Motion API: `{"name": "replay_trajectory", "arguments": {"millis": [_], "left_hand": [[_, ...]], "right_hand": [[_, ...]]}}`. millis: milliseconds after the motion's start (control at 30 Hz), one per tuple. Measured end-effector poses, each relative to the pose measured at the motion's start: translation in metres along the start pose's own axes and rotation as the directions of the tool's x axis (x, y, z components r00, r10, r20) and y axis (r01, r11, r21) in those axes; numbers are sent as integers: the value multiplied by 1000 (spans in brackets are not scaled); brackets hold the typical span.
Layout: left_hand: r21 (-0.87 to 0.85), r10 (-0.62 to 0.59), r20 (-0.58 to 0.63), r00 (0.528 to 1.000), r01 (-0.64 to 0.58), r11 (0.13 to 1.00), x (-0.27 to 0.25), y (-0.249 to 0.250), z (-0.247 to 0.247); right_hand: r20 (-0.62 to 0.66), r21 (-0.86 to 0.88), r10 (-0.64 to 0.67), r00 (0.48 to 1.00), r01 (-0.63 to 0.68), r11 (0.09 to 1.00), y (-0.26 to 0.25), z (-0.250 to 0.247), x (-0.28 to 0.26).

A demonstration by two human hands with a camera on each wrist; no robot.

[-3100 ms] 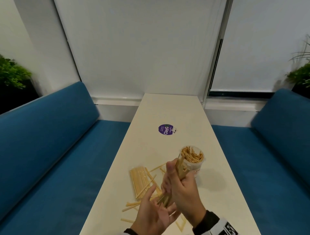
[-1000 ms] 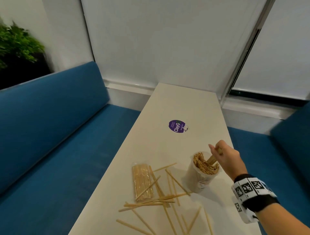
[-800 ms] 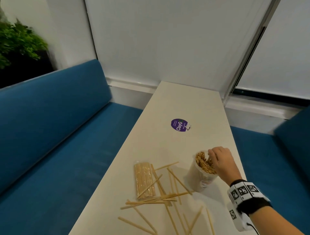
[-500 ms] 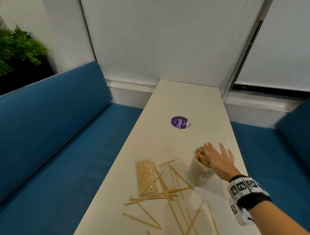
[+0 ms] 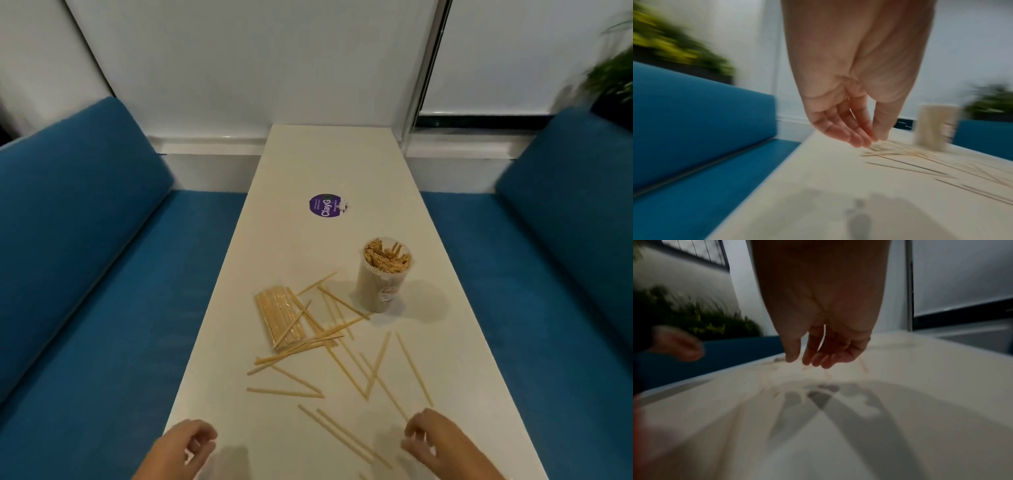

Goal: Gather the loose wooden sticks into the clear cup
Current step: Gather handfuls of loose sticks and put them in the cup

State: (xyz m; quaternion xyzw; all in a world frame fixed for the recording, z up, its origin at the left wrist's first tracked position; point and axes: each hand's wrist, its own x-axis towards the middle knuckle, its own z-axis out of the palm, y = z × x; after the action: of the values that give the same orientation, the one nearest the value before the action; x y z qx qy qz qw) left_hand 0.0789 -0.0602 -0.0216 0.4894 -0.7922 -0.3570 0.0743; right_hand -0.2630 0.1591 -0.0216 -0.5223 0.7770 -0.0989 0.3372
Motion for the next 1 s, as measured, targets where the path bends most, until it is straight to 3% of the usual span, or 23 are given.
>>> {"name": "replay_trajectory", "arguments": {"millis": [100, 133, 200, 267, 367, 500, 567, 667, 767, 1000], "left_hand": [[104, 100, 333, 938, -142, 984, 14, 36, 23], [106, 177, 369, 912, -231, 967, 18, 45, 34], [134, 313, 388, 867, -389, 911, 29, 59, 52], [145, 413, 472, 779, -530, 835, 34, 72, 74], [274, 515, 493, 701, -687, 673, 41, 92, 93], [383, 506, 581, 638, -762, 522, 47, 89, 118], [423, 508, 600, 618, -784, 454, 49, 84, 129], [407, 536, 599, 595, -803, 436, 49, 81, 134], [422, 546, 588, 597, -802, 422, 43, 82, 131], [481, 491, 559, 668, -744, 464, 40, 93, 136]], "right_hand": [[76, 50, 104, 992, -108, 993, -6, 29, -8], [128, -60, 77, 989, -70, 996, -7, 38, -7], [204, -112, 2, 979, 22, 994, -10, 55, -9], [138, -76, 35, 990, -25, 997, -22, 55, -11], [22, -25, 135, 991, -134, 991, -23, 68, -19], [-61, 9, 178, 982, -178, 984, -31, 71, -26], [-113, 93, 237, 965, -227, 969, -32, 65, -28], [-165, 266, 343, 925, -293, 918, -34, 49, -20], [-291, 392, 433, 853, -306, 868, -28, 30, 0], [-290, 352, 504, 813, -399, 847, -13, -5, 62]]}}
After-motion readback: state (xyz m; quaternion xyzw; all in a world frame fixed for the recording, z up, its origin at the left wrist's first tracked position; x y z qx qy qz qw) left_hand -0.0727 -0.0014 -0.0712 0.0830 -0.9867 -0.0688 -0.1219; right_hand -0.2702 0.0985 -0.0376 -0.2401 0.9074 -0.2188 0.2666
